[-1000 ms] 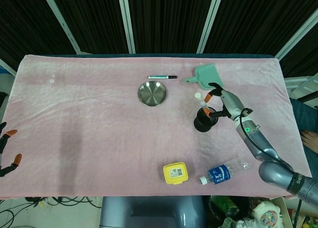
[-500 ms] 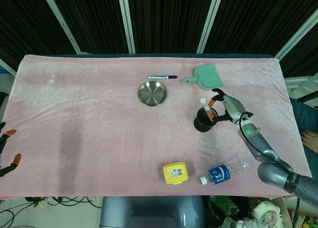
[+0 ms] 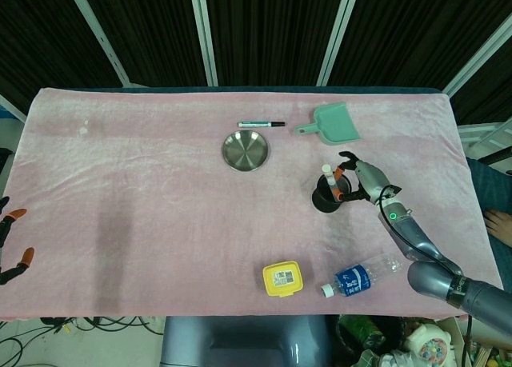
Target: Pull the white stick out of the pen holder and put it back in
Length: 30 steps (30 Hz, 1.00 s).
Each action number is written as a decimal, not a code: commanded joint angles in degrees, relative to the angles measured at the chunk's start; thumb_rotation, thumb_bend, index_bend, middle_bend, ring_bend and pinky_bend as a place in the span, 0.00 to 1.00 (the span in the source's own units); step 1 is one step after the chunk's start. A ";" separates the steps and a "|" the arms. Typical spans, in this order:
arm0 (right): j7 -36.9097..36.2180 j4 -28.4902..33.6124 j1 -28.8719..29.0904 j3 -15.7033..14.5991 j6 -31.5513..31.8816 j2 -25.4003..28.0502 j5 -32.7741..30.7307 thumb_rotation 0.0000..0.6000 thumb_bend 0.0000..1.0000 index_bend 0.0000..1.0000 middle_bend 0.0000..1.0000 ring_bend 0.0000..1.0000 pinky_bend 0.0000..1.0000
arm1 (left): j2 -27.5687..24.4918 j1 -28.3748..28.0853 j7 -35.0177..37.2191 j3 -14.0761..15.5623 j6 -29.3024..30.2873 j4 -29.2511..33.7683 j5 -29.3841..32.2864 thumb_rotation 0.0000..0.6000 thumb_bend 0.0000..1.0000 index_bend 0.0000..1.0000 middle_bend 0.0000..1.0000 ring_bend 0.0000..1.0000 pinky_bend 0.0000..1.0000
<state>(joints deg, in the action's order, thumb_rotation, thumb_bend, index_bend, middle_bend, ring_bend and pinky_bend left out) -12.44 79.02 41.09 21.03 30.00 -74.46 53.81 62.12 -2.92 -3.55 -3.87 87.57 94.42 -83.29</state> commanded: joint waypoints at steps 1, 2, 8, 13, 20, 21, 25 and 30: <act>-0.83 -0.50 0.12 -0.33 0.34 -0.60 0.25 1.00 0.35 0.68 0.09 0.17 0.16 | -0.02 0.00 0.06 -0.04 -0.01 0.04 0.08 1.00 0.34 0.19 0.02 0.01 0.00; -1.10 -0.72 0.15 -0.44 0.42 -0.79 0.38 1.00 0.35 0.68 0.09 0.17 0.16 | -0.04 0.00 0.06 -0.05 -0.03 0.05 0.10 1.00 0.34 0.19 0.02 0.01 0.00; -1.75 -2.05 0.47 -1.36 0.88 -1.74 1.15 1.00 0.35 0.68 0.09 0.17 0.16 | -0.12 0.02 0.05 -0.03 -0.07 0.16 0.15 1.00 0.34 0.19 0.02 0.01 0.00; -2.24 -2.39 0.75 -1.84 1.12 -2.07 1.55 1.00 0.35 0.68 0.09 0.17 0.16 | -0.19 0.04 0.06 -0.05 -0.15 0.28 0.32 1.00 0.34 0.19 0.02 0.01 0.00; -2.09 -2.79 1.27 -2.78 1.53 -2.59 2.08 1.00 0.35 0.68 0.09 0.17 0.16 | -0.20 0.05 -0.01 -0.04 -0.18 0.34 0.36 1.00 0.34 0.19 0.02 0.01 0.00; -2.03 -2.83 1.35 -2.92 1.57 -2.62 2.12 1.00 0.35 0.68 0.09 0.17 0.16 | -0.21 0.05 0.02 -0.05 -0.15 0.33 0.36 1.00 0.34 0.19 0.02 0.01 0.00; -2.07 -2.79 1.56 -3.26 1.50 -2.66 2.13 1.00 0.34 0.68 0.09 0.16 0.16 | -0.22 0.05 0.06 -0.04 -0.16 0.32 0.33 1.00 0.34 0.19 0.02 0.01 0.00; -2.14 -2.60 1.98 -3.73 0.78 -2.59 2.00 1.00 0.33 0.65 0.08 0.16 0.16 | -0.24 0.04 0.09 -0.02 -0.23 0.36 0.34 1.00 0.34 0.19 0.02 0.01 0.00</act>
<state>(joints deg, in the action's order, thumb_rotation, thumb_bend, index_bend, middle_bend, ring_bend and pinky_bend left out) -14.57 76.40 43.07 17.32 30.78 -77.05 55.81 61.88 -2.88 -3.46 -3.89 87.33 94.78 -82.95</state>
